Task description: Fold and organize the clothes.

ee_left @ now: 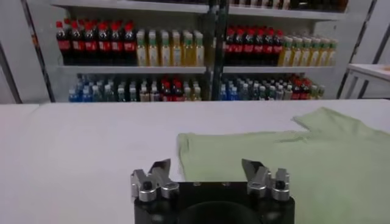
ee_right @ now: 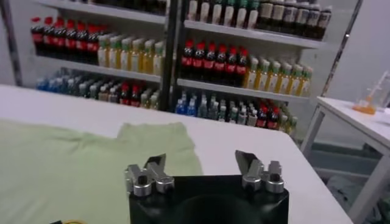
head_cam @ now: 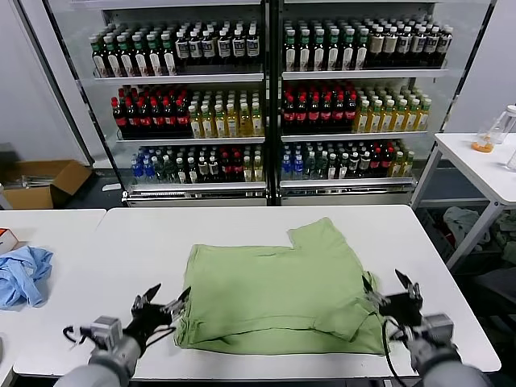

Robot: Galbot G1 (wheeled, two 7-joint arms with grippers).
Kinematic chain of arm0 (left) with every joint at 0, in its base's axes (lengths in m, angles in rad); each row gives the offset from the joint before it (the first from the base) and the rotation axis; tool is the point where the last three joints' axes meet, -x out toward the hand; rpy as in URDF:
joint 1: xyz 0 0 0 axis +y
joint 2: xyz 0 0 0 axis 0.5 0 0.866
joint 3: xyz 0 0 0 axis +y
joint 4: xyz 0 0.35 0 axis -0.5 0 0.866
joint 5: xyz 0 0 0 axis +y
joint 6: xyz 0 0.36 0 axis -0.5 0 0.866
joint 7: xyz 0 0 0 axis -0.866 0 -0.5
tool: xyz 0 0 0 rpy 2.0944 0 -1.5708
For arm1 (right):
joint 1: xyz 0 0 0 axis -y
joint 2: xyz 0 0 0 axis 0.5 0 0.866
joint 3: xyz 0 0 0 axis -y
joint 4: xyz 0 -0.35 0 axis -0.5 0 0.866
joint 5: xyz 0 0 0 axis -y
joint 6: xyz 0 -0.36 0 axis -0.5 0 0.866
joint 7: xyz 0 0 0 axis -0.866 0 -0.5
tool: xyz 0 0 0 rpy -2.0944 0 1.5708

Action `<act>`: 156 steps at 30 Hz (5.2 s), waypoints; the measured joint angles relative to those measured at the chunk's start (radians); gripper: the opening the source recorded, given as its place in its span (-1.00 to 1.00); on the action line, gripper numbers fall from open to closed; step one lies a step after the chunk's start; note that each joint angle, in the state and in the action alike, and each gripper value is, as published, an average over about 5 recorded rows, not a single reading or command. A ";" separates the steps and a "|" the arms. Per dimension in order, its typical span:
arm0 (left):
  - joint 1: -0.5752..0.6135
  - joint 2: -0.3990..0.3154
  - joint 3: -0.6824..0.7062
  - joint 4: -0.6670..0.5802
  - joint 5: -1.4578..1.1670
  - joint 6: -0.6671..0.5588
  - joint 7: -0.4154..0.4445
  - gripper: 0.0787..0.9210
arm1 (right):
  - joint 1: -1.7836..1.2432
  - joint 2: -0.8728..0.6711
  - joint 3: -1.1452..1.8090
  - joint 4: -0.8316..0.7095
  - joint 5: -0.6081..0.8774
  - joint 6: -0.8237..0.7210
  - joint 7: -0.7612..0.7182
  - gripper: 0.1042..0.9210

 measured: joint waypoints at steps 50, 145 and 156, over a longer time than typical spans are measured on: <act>-0.622 -0.034 0.348 0.677 -0.040 0.008 0.005 -0.11 | 0.786 0.238 -0.473 -0.873 0.147 -0.127 -0.100 -0.06; 0.037 -0.142 0.162 0.059 0.192 -0.106 -0.091 0.75 | -0.163 0.021 0.042 0.099 -0.028 -0.095 -0.089 0.75; 0.051 -0.197 0.176 0.127 0.297 -0.146 -0.108 0.72 | -0.170 0.012 0.049 0.108 -0.032 -0.087 -0.088 0.76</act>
